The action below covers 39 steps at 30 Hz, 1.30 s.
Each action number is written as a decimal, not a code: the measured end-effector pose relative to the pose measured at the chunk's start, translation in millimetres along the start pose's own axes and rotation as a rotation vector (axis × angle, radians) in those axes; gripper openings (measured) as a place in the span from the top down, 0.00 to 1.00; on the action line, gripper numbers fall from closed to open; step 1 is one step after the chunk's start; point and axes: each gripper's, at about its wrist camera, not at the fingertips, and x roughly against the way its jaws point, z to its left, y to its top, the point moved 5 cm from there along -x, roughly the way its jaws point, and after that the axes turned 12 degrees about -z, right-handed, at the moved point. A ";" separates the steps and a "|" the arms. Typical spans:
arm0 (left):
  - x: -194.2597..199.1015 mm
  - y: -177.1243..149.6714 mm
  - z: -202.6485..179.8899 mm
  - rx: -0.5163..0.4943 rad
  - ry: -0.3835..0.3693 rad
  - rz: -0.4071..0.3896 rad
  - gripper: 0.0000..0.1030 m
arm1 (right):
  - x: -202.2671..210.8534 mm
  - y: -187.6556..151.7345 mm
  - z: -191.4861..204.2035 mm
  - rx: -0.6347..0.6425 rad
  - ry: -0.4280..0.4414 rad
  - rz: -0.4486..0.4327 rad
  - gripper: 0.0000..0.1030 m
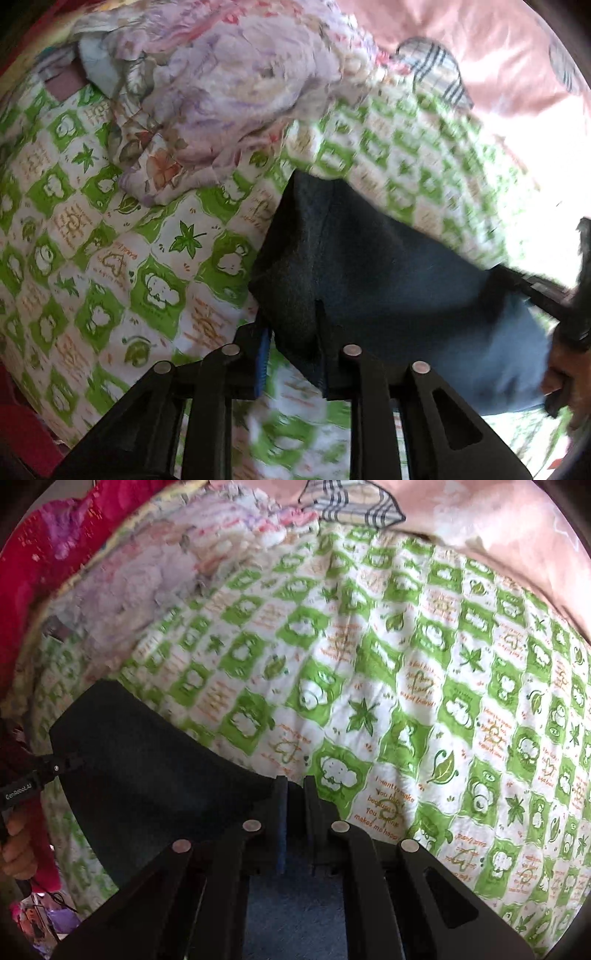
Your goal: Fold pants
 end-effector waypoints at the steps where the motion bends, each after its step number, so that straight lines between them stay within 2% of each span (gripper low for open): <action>1: -3.8 -2.0 0.5 -0.016 0.019 0.009 0.69 | -0.2 -0.5 -2.0 -0.022 0.003 0.007 0.88; 2: -5.3 -3.8 2.5 -0.022 0.030 0.015 0.61 | 1.8 -0.6 -3.8 -0.045 0.005 0.007 0.87; 4: -2.6 -2.0 6.3 -0.022 0.067 0.008 0.54 | 15.3 0.2 -9.1 -0.093 -0.006 -0.002 0.80; 5: 2.3 0.6 9.7 -0.011 0.074 -0.005 0.52 | 24.2 -0.2 -11.7 -0.115 -0.003 -0.014 0.79; 7: 13.7 1.4 17.2 0.011 0.063 -0.011 0.51 | 44.9 -2.9 -17.7 -0.161 0.006 -0.048 0.66; 9: 26.7 6.8 20.0 0.032 0.060 -0.029 0.50 | 68.1 -9.7 -27.2 -0.202 -0.001 -0.079 0.58; 11: 38.9 11.3 15.6 0.025 0.053 -0.044 0.45 | 85.6 -17.5 -35.8 -0.238 -0.007 -0.095 0.57; 14: 57.2 21.0 2.1 0.003 0.022 -0.073 0.44 | 110.1 -36.7 -50.1 -0.291 -0.031 -0.111 0.57; 23: 65.5 25.2 -97.6 -0.169 -0.149 -0.063 0.38 | 166.3 -94.3 -105.3 -0.464 -0.137 -0.136 0.57; 33: 70.0 -24.3 -227.4 -0.455 -0.351 0.033 0.37 | 232.9 -168.9 -156.9 -0.666 -0.261 -0.179 0.57; 39: 72.8 -50.9 -294.4 -0.574 -0.464 0.102 0.36 | 262.3 -205.2 -179.7 -0.768 -0.326 -0.214 0.57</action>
